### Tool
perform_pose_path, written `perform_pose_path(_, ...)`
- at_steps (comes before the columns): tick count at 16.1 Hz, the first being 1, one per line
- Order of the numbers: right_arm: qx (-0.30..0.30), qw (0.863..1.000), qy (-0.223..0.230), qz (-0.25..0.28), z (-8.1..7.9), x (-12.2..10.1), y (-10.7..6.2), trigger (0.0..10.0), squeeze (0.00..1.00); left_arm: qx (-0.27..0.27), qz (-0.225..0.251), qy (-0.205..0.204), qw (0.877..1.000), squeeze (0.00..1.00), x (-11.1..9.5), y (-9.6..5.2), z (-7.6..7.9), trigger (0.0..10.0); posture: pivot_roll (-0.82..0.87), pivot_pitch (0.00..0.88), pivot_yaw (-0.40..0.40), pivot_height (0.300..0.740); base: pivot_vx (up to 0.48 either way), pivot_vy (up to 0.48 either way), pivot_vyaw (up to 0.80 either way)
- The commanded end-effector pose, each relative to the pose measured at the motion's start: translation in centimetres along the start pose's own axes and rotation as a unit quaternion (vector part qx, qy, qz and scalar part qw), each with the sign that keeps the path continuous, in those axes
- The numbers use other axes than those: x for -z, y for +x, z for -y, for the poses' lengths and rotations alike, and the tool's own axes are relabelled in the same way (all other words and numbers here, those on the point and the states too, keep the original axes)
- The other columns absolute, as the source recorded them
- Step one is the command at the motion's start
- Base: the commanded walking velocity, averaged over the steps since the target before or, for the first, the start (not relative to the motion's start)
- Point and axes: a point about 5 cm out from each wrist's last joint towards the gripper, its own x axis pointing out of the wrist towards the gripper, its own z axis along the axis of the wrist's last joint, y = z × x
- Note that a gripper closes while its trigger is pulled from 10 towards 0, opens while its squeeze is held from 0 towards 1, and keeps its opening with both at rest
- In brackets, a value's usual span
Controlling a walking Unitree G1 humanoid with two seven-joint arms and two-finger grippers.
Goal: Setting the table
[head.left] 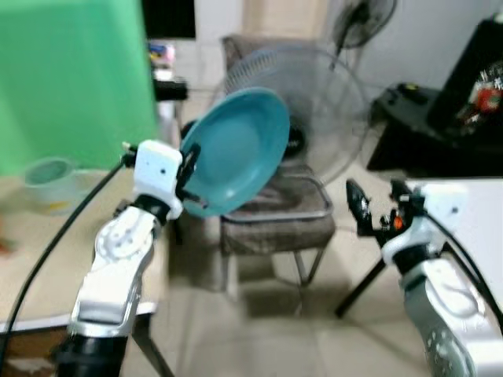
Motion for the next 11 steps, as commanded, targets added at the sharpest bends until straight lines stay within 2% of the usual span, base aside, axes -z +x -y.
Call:
perform_pose_path(1,0.003,1.000,0.001,0.000,0.19,-0.17,-0.07,10.0,0.00,-0.002,0.012,0.004,1.000,0.00,-0.78,0.24,-0.14,10.0,0.04,0.000,-0.046,0.740,0.000,0.000,-0.80)
perform_pose_path(6,0.005,1.000,0.002,-0.004,0.25,-0.21,-0.01,10.0,0.00,-0.006,0.009,0.003,1.000,0.00,-0.67,0.21,-0.20,10.0,0.04,0.000,-0.051,0.740,0.000,0.000,-0.80)
perform_pose_path(8,0.027,1.000,0.005,-0.006,0.67,-0.12,-0.03,10.0,0.00,-0.006,0.006,0.006,1.000,0.00,-0.61,0.29,-0.29,10.0,0.04,0.000,-0.044,0.740,0.000,0.000,-0.80)
perform_pose_path(11,0.044,0.999,0.010,-0.007,0.97,-0.03,-0.05,10.0,0.00,-0.005,0.002,0.009,1.000,0.00,-0.48,0.44,-0.36,10.0,0.03,0.000,-0.040,0.740,0.000,0.476,-0.80)
